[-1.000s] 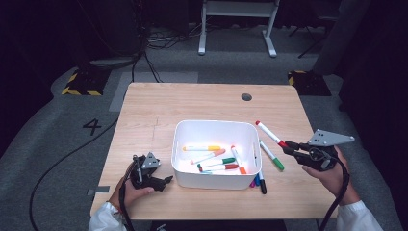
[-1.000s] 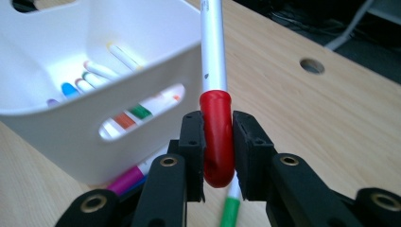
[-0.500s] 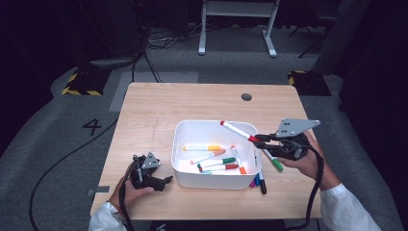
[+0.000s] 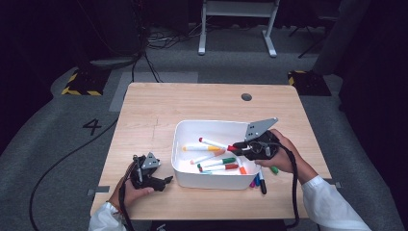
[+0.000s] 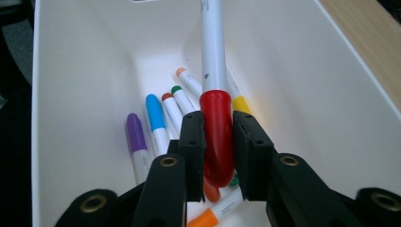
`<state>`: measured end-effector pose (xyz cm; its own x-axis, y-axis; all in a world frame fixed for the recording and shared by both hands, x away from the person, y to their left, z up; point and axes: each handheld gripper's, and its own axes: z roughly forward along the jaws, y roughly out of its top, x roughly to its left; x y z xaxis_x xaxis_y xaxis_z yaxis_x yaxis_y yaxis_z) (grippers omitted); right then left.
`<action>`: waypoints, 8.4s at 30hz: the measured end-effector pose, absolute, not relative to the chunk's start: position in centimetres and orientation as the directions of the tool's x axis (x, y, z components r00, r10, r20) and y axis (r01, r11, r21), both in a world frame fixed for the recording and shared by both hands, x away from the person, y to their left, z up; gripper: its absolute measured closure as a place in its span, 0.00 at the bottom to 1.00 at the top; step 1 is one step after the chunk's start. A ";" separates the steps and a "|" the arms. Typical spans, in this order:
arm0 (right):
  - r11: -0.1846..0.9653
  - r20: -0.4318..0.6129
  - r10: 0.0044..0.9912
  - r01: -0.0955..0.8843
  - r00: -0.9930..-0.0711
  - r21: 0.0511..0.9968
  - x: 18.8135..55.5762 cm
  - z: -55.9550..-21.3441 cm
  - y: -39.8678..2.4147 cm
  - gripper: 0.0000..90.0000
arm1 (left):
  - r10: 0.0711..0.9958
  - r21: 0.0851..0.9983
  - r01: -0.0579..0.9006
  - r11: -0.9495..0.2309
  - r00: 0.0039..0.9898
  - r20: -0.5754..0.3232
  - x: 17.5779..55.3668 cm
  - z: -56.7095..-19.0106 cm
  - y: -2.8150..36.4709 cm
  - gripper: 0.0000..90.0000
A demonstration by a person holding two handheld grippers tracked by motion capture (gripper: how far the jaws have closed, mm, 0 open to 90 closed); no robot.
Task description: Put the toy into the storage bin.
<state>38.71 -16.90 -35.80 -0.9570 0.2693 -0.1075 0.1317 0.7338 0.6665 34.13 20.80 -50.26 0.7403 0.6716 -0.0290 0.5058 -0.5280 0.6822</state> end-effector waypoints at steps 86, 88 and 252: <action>0.517 -0.006 0.736 0.556 -0.677 0.651 38.5 -48.5 -30.9 0.84 | 0.671 0.683 0.505 -0.528 0.741 -0.029 34.1 -50.3 20.8 0.17; 0.508 -0.003 0.744 0.562 -0.668 0.653 38.6 -48.5 -31.1 0.84 | 0.671 0.683 0.505 -0.528 0.741 -0.029 34.1 -50.3 20.8 0.17; 0.496 -0.014 0.762 0.570 -0.647 0.655 33.7 -48.4 -32.8 0.84 | 0.669 0.683 0.505 -0.528 0.743 -0.033 34.1 -50.3 20.8 0.17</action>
